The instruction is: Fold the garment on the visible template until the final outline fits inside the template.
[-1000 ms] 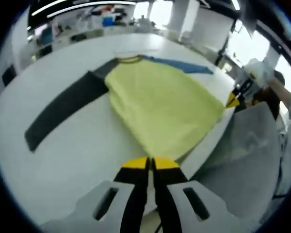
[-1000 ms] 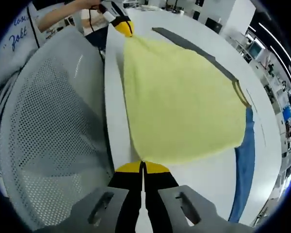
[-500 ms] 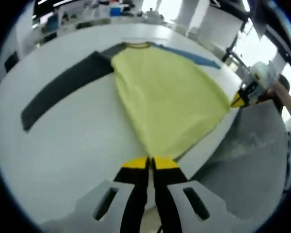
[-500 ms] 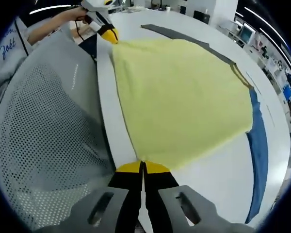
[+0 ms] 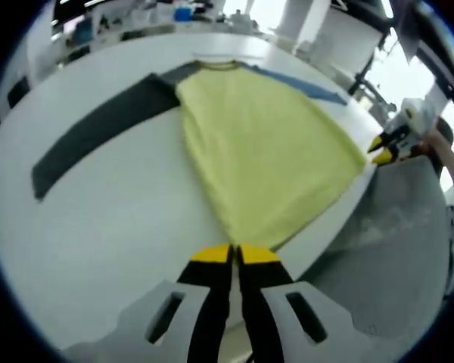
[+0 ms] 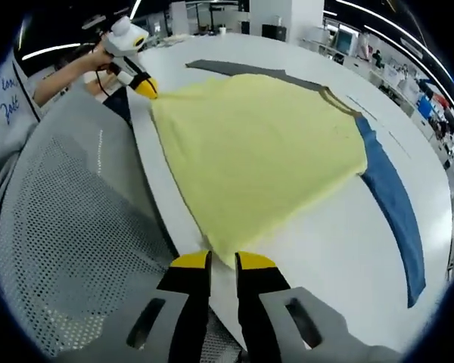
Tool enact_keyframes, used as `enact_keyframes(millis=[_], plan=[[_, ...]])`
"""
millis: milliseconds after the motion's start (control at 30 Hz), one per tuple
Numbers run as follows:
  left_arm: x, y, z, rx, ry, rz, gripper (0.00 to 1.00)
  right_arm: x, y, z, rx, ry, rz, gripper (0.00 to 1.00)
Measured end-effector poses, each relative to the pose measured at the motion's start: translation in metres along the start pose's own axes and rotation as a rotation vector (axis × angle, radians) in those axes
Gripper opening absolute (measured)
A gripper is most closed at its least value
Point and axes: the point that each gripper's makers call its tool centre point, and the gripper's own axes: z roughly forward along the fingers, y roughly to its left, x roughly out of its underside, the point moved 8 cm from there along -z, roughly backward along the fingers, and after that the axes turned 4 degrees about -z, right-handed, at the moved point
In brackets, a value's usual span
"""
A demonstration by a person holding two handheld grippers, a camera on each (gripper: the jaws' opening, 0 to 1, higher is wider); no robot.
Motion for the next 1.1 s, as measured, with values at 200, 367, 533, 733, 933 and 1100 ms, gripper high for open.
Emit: enact_keyframes(millis=[200, 367, 533, 733, 933, 1100], plan=[[0.000, 0.000, 0.001, 0.002, 0.002, -0.002, 0.00, 0.010, 0.006, 0.012, 0.009, -0.002, 0.017, 0.22], [0.001, 0.001, 0.000, 0.004, 0.001, -0.006, 0.00, 0.012, 0.002, 0.018, 0.041, 0.010, 0.002, 0.15], [0.000, 0.001, 0.000, 0.007, 0.001, -0.007, 0.00, 0.010, -0.002, 0.018, 0.049, 0.003, 0.003, 0.12], [0.000, 0.002, 0.000, 0.006, 0.005, -0.010, 0.00, 0.011, -0.003, 0.023, 0.053, 0.009, 0.005, 0.10], [0.000, 0.002, -0.002, 0.006, -0.004, -0.017, 0.00, 0.014, -0.007, 0.022, 0.047, 0.020, 0.018, 0.03], [-0.014, 0.000, -0.014, 0.006, -0.086, -0.033, 0.00, 0.009, -0.012, 0.008, 0.090, 0.034, -0.003, 0.02]])
